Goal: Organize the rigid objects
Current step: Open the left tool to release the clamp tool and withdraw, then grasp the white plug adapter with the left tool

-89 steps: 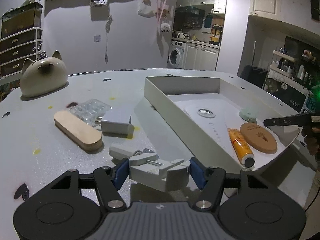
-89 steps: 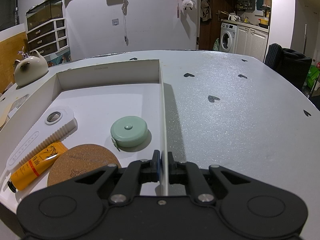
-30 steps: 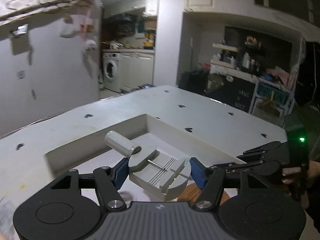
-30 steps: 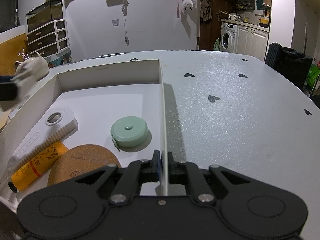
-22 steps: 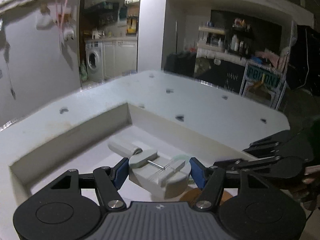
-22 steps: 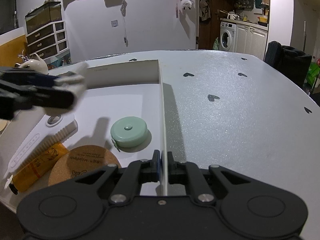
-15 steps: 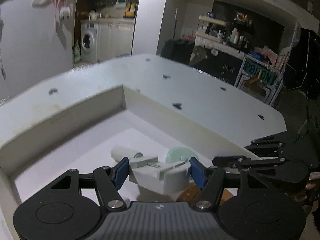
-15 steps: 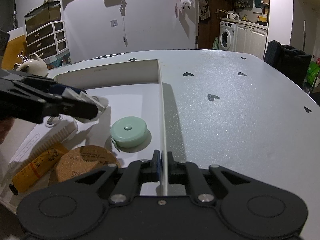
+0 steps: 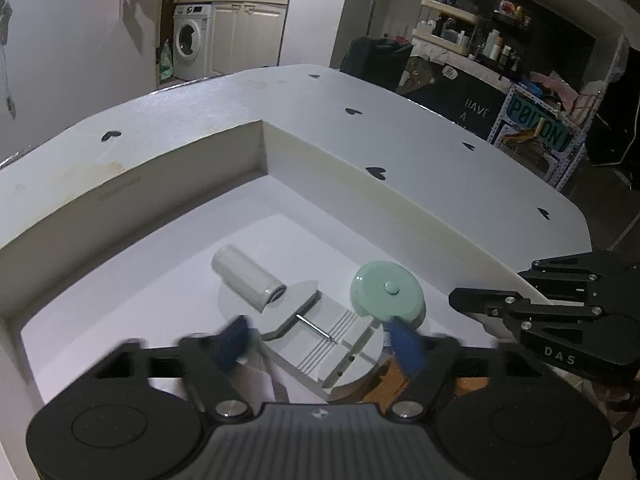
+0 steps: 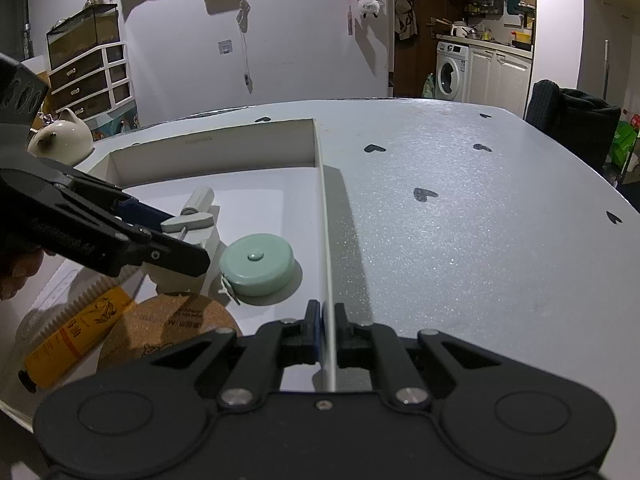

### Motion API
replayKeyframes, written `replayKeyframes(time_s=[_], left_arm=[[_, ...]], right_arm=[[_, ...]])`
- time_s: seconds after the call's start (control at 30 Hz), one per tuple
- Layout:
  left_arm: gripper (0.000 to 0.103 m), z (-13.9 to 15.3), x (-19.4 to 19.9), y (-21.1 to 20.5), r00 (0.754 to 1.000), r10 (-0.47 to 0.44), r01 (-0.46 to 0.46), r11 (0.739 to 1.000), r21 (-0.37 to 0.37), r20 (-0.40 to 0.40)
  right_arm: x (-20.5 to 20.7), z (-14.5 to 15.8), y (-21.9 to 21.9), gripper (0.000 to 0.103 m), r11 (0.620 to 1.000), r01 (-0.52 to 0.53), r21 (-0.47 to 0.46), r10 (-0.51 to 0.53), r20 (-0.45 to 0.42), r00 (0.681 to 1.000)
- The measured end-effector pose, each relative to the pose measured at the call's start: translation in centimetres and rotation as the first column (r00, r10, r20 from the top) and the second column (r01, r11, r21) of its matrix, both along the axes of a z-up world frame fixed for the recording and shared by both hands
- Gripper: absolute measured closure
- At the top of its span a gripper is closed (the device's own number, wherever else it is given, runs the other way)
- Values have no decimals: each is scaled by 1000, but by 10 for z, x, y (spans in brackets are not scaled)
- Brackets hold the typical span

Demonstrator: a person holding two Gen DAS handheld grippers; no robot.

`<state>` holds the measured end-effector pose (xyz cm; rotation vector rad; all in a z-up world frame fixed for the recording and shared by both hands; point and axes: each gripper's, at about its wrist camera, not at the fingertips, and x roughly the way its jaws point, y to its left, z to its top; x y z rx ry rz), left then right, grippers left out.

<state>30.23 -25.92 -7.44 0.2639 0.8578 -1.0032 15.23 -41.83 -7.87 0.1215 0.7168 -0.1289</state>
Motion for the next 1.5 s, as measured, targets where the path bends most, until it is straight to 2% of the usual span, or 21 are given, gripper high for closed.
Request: replayKeyframes(time_s=[0.03,0.27,0.53,0.87,1.0,1.2,1.33,1.5], left_arm=[[9,1,0,2,1000,-2,1,1000,-11,-8],[0,7,-7,8,1000,-19,19,999,-34,-2],[0,14,-18,18,999,-40,42,998,-44,25],[0,62,-52,61,988,-36,64,981,-182,150],[0,74,-60,84,980,0,42,977,-210,200],[0,80,-54,123,965,101,-48,976,-214,243],[0,78,-43,152,941,192,-135,968,-212,277],[0,72,-32,183,915,258,-201,958,-205,309]], right_arm=[[0,0,0,95,1000,1,-1,-1,-2,1000],[2,1,1,95,1000,6,-5,-6,-9,1000],[4,1,3,94,1000,16,-12,-16,-19,1000],[5,2,5,94,999,22,-26,-22,-27,999],[4,2,6,94,999,24,-32,-25,-29,999],[4,2,7,93,999,28,-37,-29,-28,999],[4,2,7,93,999,31,-39,-32,-29,999],[4,2,9,92,998,37,-45,-38,-29,999]])
